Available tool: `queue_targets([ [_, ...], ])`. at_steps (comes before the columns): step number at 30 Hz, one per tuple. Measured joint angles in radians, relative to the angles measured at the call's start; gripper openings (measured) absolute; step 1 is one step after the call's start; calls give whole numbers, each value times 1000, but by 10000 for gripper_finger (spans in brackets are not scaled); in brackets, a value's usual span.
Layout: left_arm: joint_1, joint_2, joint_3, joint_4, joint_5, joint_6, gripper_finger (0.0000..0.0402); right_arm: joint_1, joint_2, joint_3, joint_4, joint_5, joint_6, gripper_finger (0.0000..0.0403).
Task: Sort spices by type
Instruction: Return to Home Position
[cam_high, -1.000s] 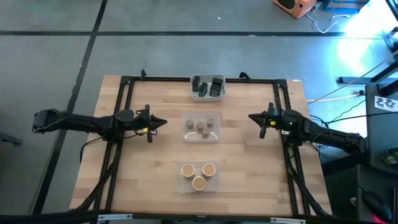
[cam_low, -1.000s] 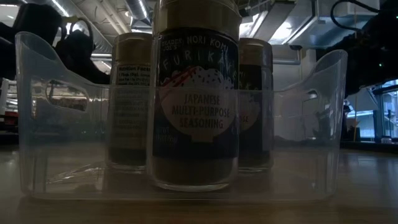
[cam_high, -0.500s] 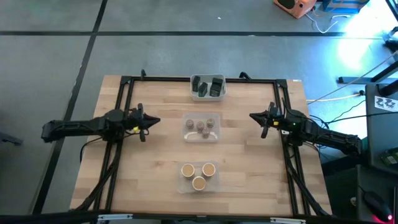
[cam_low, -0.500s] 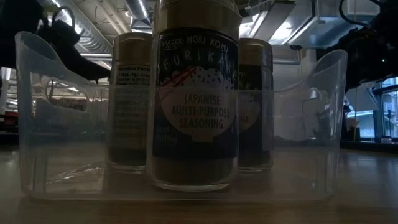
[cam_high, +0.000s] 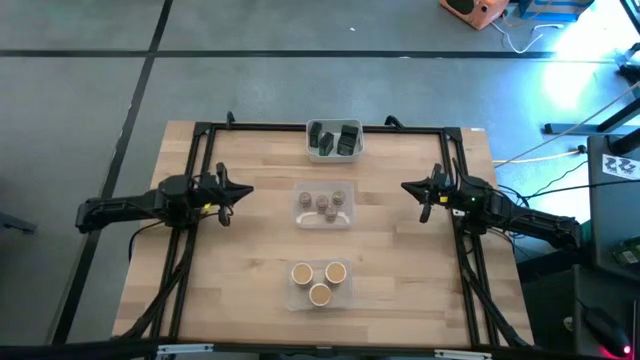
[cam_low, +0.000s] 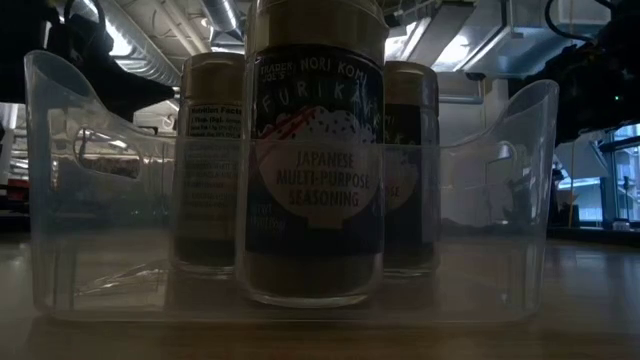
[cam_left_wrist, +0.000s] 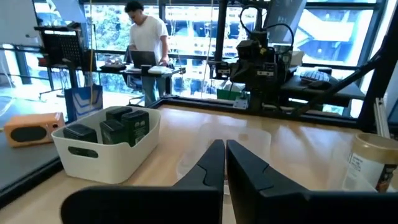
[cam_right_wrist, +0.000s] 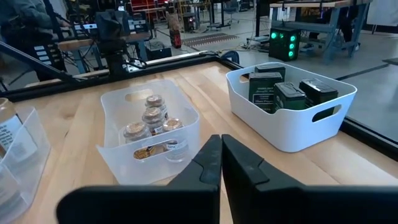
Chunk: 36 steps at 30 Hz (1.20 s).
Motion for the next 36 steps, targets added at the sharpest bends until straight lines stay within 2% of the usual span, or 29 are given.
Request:
queue_targets([
  [36, 0, 9, 0, -1, 0, -15, 3, 0, 0, -2, 4, 0, 3, 14],
])
